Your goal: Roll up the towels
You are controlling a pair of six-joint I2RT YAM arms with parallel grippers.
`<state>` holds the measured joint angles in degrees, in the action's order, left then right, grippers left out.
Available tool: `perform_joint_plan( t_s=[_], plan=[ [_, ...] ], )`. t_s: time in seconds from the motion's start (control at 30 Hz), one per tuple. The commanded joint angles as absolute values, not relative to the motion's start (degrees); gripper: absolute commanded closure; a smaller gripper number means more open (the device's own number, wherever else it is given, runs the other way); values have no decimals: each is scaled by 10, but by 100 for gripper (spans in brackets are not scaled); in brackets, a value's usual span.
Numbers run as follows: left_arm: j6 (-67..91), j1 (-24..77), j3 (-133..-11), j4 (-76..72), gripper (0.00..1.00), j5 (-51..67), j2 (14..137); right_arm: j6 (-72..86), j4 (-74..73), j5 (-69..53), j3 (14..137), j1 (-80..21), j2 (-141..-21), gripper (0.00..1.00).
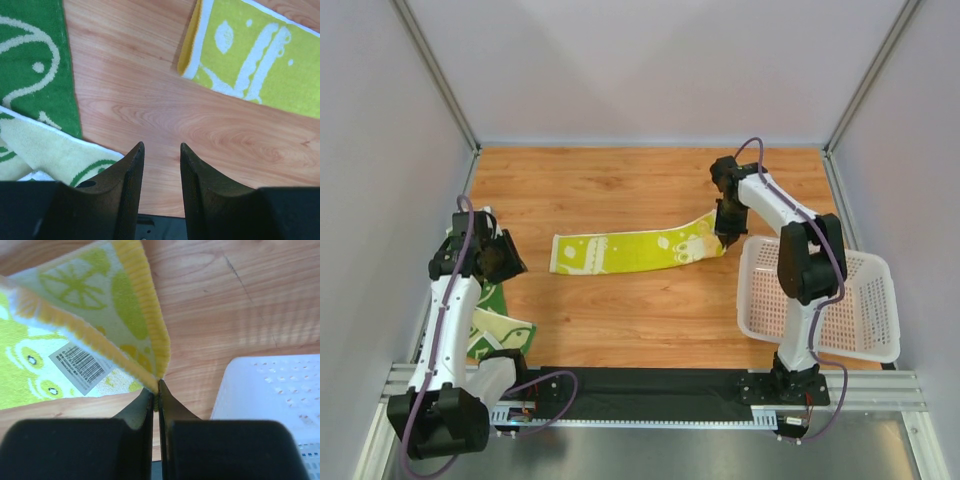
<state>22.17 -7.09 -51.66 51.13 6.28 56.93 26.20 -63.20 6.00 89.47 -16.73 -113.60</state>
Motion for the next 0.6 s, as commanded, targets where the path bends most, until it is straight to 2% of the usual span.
perform_joint_plan(
  t_s=[0.0, 0.3, 0.57],
  plan=[
    [227, -70, -506, 499, 58, 78, 548, 251, -664, 88, 959, -185, -1096, 100],
    [227, -70, -504, 493, 59, 70, 545, 244, -717, 83, 1078, -257, -1122, 100],
    [230, -70, -504, 494, 59, 55, 546, 257, -745, 76, 1218, -368, -1173, 100]
  ],
)
